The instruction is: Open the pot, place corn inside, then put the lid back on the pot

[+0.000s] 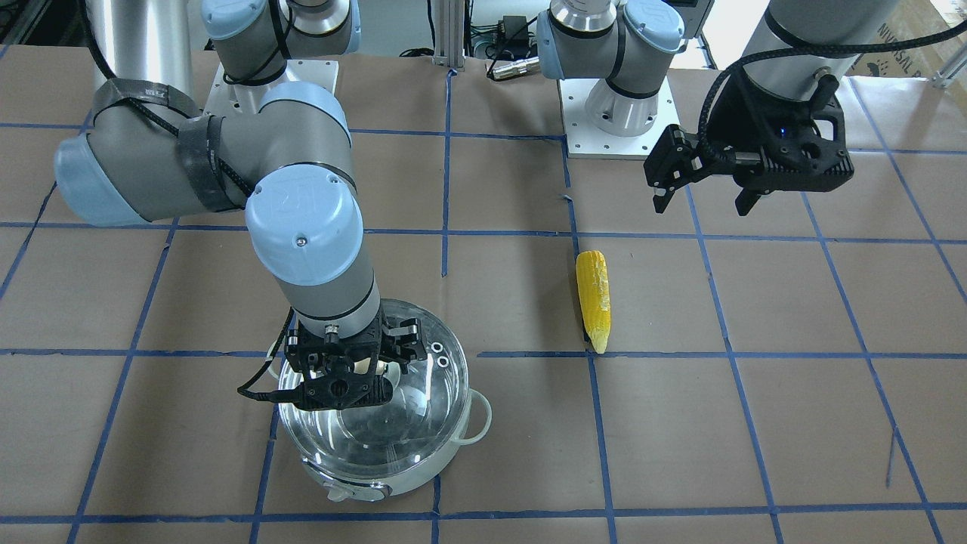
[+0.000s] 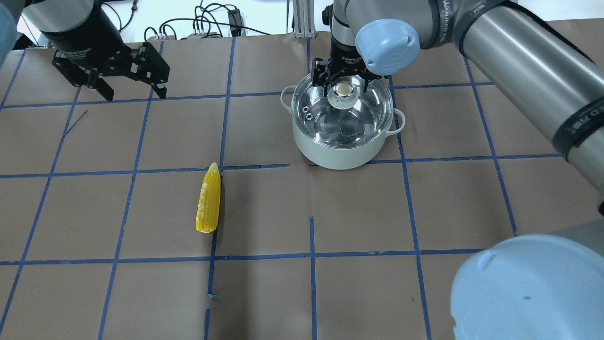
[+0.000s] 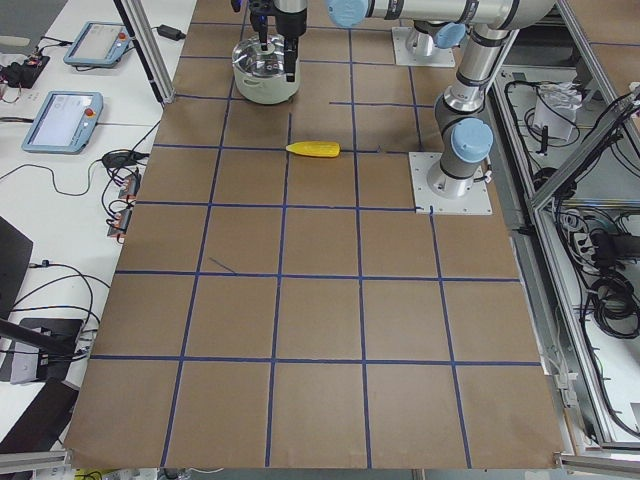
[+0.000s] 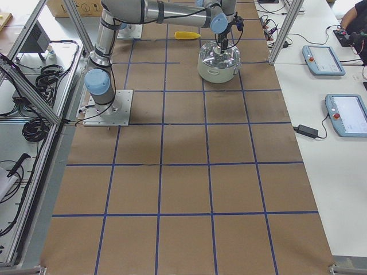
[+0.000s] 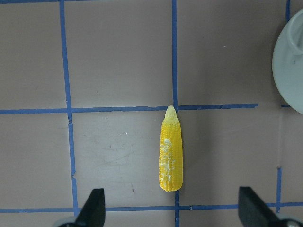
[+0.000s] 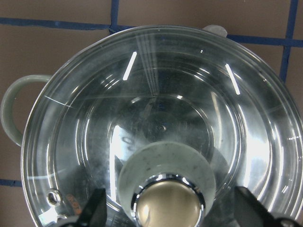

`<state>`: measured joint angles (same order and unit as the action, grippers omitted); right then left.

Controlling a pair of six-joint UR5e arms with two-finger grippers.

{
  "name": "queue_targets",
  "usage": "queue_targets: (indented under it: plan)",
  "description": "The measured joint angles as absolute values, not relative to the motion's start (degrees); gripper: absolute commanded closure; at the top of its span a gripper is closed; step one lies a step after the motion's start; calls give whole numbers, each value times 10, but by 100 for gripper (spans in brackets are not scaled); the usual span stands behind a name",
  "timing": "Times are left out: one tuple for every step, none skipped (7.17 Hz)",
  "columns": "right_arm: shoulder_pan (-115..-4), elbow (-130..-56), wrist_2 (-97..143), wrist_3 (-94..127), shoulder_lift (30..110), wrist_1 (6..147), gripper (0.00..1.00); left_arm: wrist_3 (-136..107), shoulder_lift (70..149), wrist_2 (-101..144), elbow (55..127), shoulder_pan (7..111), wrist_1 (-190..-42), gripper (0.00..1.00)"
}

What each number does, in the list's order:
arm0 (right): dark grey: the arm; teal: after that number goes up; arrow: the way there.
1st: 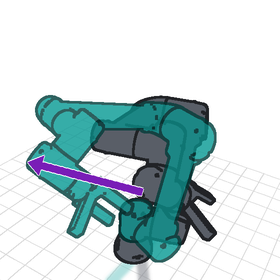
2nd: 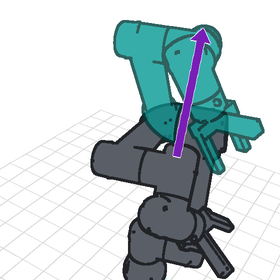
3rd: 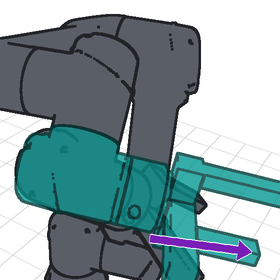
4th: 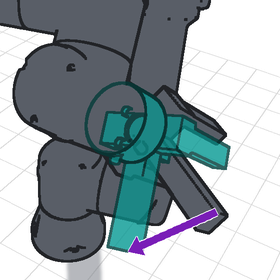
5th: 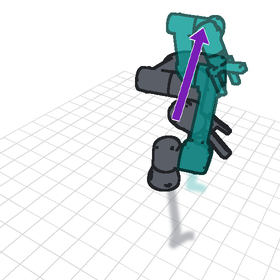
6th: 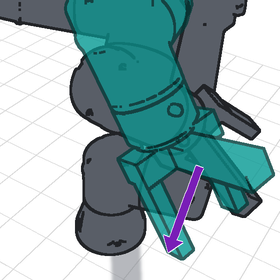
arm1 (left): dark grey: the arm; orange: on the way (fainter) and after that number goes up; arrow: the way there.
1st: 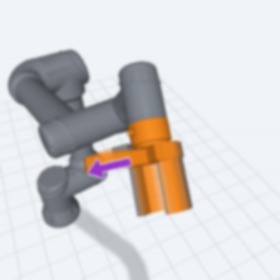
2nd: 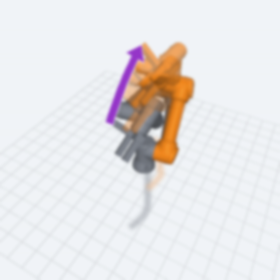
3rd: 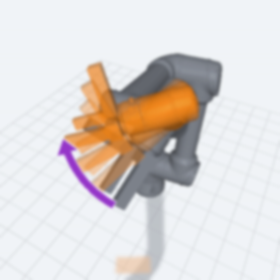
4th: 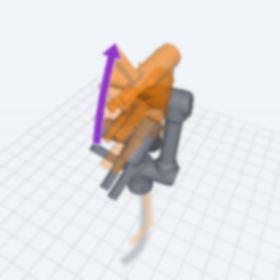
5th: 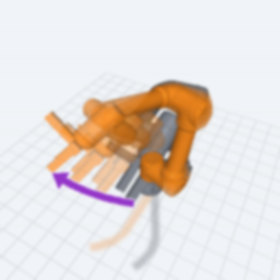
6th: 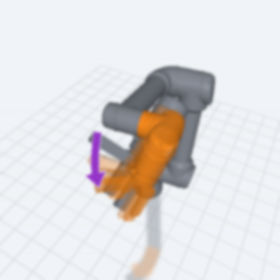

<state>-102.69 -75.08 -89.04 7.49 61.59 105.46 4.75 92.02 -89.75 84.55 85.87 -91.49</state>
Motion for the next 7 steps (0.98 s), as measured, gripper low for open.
queue_targets:
  plan:
    - [-1026,-751,-890,74,616,1055,23,47,920,-897,846,859,-915,0]
    - [-1026,-751,-890,74,616,1054,28,47,921,-897,846,859,-914,0]
    - [-1026,-750,-890,74,616,1054,30,48,921,-897,846,858,-914,0]
    - [-1026,-750,-890,73,616,1054,30,48,921,-896,846,857,-915,0]
    - [-1026,-750,-890,73,616,1054,31,48,921,-895,845,857,-915,0]
    - [-1026,-750,-890,73,616,1054,36,48,921,-895,846,856,-914,0]
    - [-1026,-750,-888,73,616,1054,42,48,920,-895,846,856,-914,0]
